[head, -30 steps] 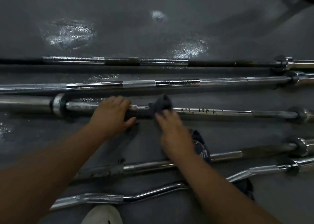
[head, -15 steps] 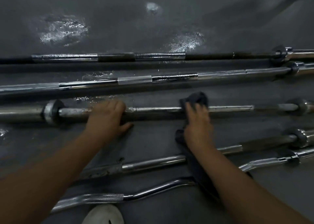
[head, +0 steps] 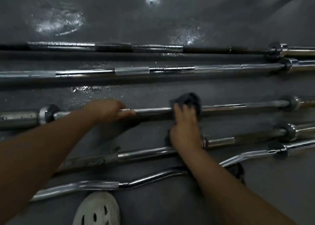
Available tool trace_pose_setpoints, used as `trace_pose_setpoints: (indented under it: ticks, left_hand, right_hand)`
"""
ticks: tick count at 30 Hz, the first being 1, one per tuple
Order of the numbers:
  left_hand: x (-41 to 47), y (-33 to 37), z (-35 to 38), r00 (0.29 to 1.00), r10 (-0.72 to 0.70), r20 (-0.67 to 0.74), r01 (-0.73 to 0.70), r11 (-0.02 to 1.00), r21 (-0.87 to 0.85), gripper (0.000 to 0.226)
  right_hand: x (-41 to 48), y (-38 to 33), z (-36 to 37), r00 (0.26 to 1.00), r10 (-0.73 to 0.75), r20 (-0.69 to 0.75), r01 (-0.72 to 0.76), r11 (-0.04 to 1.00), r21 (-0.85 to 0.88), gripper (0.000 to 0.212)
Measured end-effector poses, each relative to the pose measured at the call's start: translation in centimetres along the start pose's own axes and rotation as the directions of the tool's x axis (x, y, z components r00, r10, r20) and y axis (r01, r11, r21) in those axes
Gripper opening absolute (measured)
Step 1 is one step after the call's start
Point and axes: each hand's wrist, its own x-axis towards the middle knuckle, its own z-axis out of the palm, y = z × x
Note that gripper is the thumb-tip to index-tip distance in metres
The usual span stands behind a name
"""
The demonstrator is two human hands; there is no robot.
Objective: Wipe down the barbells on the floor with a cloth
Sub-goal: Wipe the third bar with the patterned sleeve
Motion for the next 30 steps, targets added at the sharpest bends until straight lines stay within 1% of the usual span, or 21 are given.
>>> trace_pose_setpoints:
  ticks: [1,3,4,6,7,9,10,11,13,15,17,18,20,22,24,25,26,27,28,29,30]
  left_hand:
    - [0.2,-0.1,0.0,0.999,-0.003,-0.054,0.006,0.998,0.062,0.069]
    - [-1.2,0.3,1.9,0.934,-0.006,-0.358,0.078,0.979,0.187,0.068]
    - [-2.2,1.1,2.7,0.895,-0.020,-0.446,0.090,0.986,0.137,0.068]
    - [-1.9,1.6,2.5,0.928,-0.070,-0.366,0.089,0.995,0.035,0.073]
    - [-1.0,1.3,1.8,0.966,-0.102,-0.239,0.102,0.995,-0.013,0.077]
    - [0.1,1.0,0.7,0.989,-0.147,0.006,0.147,0.986,-0.084,0.082]
    - [-0.1,1.2,0.9,0.990,-0.139,-0.035,0.137,0.989,-0.063,0.082]
    - [-1.0,1.5,1.9,0.972,-0.112,-0.205,0.120,0.992,0.027,0.080]
    - [-3.0,2.5,2.9,0.918,-0.114,-0.379,0.142,0.989,0.046,0.074]
    - [-2.5,2.3,2.4,0.955,-0.154,-0.253,0.140,0.987,-0.075,0.070]
    - [-0.2,1.7,1.2,0.981,-0.196,0.002,0.192,0.963,-0.189,0.069]
    - [0.2,1.8,1.0,0.977,-0.212,0.019,0.212,0.959,-0.190,0.068]
    - [-1.1,3.0,1.8,0.952,-0.219,-0.215,0.224,0.975,0.001,0.061]
    - [-3.5,4.4,2.7,0.930,-0.199,-0.311,0.213,0.977,0.012,0.057]
    - [-2.6,3.8,2.5,0.963,-0.168,-0.211,0.154,0.985,-0.077,0.061]
    - [-1.4,3.0,2.0,0.980,-0.168,-0.110,0.151,0.977,-0.152,0.062]
    - [-0.2,2.4,1.2,0.983,-0.183,0.025,0.184,0.958,-0.220,0.063]
    - [0.4,2.2,0.8,0.979,-0.199,0.055,0.206,0.947,-0.246,0.063]
    - [0.3,2.3,1.1,0.978,-0.205,-0.023,0.197,0.960,-0.197,0.063]
    - [-0.7,2.7,1.8,0.959,-0.209,-0.189,0.190,0.975,-0.115,0.063]
    - [-2.3,3.6,2.6,0.926,-0.198,-0.321,0.198,0.980,-0.034,0.061]
  right_hand:
    - [-0.2,-1.5,0.6,0.991,-0.128,0.047,0.128,0.992,-0.001,0.076]
    - [-0.4,-3.2,0.8,0.925,-0.364,0.113,0.366,0.930,-0.002,0.075]
    - [0.0,-2.5,0.5,0.911,-0.396,0.118,0.400,0.916,-0.011,0.074]
    - [0.6,0.9,-0.5,0.979,-0.197,0.049,0.196,0.980,0.025,0.074]
    - [0.8,2.5,-0.8,0.998,-0.047,-0.028,0.049,0.997,0.055,0.074]
    - [0.6,2.5,-0.7,0.990,0.110,-0.088,-0.106,0.993,0.052,0.074]
    - [0.4,1.2,-0.4,0.990,0.126,-0.057,-0.123,0.992,0.041,0.075]
    - [0.2,-0.2,0.0,0.998,0.065,-0.004,-0.065,0.997,0.045,0.076]
    - [-0.4,-2.0,0.1,0.976,-0.198,0.089,0.192,0.979,0.066,0.078]
    - [0.0,-0.1,-0.8,0.943,-0.319,0.096,0.312,0.947,0.081,0.077]
    - [0.8,4.1,-1.1,0.992,-0.120,-0.029,0.122,0.991,0.064,0.072]
    - [0.6,4.8,-1.3,0.997,0.017,-0.082,-0.013,0.999,0.050,0.071]
    - [0.1,2.0,-0.2,0.991,0.112,-0.079,-0.116,0.993,-0.039,0.072]
    - [-1.4,-3.2,1.6,0.991,-0.115,0.071,0.117,0.993,-0.031,0.075]
    - [-2.4,-6.1,2.6,0.904,-0.388,0.177,0.382,0.922,0.070,0.077]
    - [-2.0,-5.5,2.3,0.876,-0.445,0.188,0.437,0.895,0.083,0.077]
    - [-1.2,-3.8,1.8,0.875,-0.442,0.195,0.439,0.896,0.060,0.078]
    - [-0.5,-1.5,1.2,0.905,-0.385,0.183,0.386,0.922,0.032,0.078]
    - [0.1,1.0,0.4,0.957,-0.266,0.113,0.264,0.964,0.026,0.078]
    - [0.3,3.1,-0.4,0.995,-0.101,0.021,0.100,0.994,0.047,0.075]
    - [0.2,4.0,-0.8,0.998,0.044,-0.041,-0.042,0.998,0.056,0.072]
